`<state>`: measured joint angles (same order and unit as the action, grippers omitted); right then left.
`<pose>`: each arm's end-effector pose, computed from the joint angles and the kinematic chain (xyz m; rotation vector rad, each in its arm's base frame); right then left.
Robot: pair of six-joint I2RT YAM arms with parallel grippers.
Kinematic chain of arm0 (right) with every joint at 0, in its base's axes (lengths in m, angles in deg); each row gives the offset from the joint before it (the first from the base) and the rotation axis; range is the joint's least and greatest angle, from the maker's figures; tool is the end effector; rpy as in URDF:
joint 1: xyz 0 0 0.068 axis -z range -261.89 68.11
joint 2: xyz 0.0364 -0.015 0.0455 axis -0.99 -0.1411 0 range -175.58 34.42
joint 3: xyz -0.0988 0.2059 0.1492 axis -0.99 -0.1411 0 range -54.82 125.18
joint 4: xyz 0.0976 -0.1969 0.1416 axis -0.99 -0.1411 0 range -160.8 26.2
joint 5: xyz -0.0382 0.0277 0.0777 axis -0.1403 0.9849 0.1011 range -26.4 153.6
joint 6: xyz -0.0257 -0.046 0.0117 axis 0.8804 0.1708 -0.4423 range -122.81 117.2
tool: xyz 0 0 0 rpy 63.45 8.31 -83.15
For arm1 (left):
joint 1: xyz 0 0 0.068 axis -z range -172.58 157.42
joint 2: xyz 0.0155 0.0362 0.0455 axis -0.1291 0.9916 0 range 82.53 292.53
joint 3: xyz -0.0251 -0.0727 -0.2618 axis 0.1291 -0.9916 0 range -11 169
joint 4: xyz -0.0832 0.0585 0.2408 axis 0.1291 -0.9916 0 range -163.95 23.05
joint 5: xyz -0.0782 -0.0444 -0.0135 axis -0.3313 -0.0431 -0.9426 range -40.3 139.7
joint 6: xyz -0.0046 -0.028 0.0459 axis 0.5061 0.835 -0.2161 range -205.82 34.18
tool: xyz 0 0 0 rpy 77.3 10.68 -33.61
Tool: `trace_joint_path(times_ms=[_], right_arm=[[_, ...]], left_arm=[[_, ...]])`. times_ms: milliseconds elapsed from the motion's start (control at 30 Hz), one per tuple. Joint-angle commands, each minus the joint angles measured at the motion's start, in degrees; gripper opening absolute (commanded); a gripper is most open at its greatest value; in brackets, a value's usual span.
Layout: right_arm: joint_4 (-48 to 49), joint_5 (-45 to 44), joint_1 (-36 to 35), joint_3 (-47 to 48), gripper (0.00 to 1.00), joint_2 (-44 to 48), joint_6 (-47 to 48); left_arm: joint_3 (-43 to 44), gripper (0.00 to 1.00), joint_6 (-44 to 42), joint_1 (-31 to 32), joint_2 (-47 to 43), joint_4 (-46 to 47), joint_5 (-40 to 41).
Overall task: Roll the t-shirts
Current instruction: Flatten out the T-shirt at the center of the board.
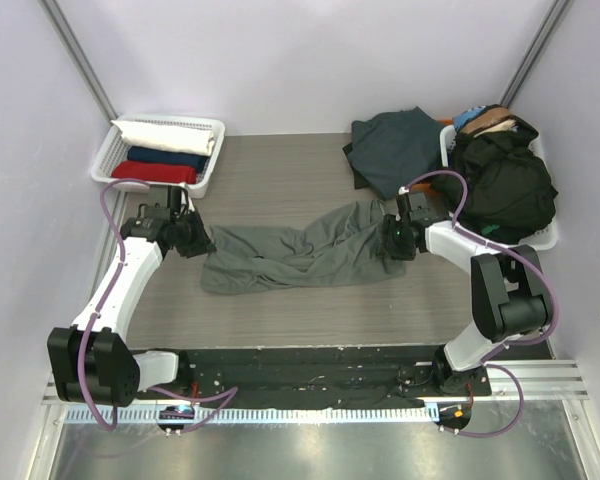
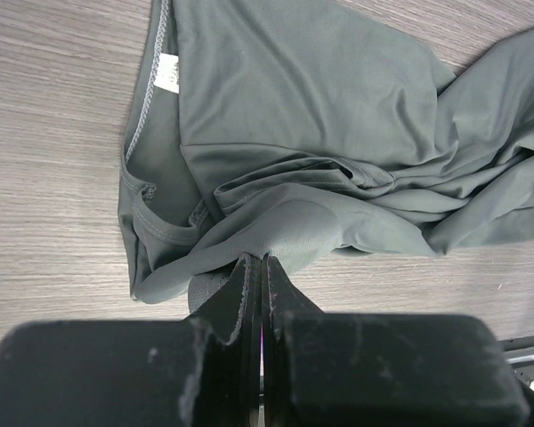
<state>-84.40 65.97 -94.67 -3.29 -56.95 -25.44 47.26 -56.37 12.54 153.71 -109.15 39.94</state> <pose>0.2989 0.0694 0.1712 0.2132 2.6415 0.2648 0.2478 -0.0284 0.2776 -0.4746 2.5302 -0.4500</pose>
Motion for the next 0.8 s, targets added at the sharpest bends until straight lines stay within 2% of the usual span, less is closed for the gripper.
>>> trace_joint_path(times_ms=[0, 133, 233, 333, 400, 500, 767], right_arm=[[0.38, 0.52, -0.32, -0.02, 0.46, 1.2, -0.22], [0.65, 0.97, -0.23, -0.29, 0.42, 1.64, -0.31], [0.74, 0.88, -0.23, -0.46, 0.3, 1.99, -0.48], [0.65, 0.35, -0.32, -0.46, 0.09, 2.34, -0.57], [0.65, -0.26, -0.32, -0.9, 0.03, 3.82, -0.83], [-0.05, -0.79, -0.32, -1.17, 0.01, 6.11, -1.27], [-1.9, -1.58, -0.06, -5.03, 0.01, 20.25, -4.53]], left_arm=[[-0.16, 0.0, -0.98, -0.38, -0.69, 1.94, -1.49], [-0.25, 0.0, -1.06, -0.29, -0.86, 1.94, -1.49], [-0.25, 0.0, -1.06, -0.38, -0.86, 1.94, -1.58], [-0.16, 0.0, -1.06, -0.29, -0.78, 2.03, -1.58], [-0.16, 0.0, -1.15, -0.29, -0.78, 1.94, -1.58], [-0.25, 0.0, -1.15, -0.38, -0.69, 1.94, -1.67], [-0.16, 0.0, -1.33, -0.38, -0.6, 1.68, -1.4]])
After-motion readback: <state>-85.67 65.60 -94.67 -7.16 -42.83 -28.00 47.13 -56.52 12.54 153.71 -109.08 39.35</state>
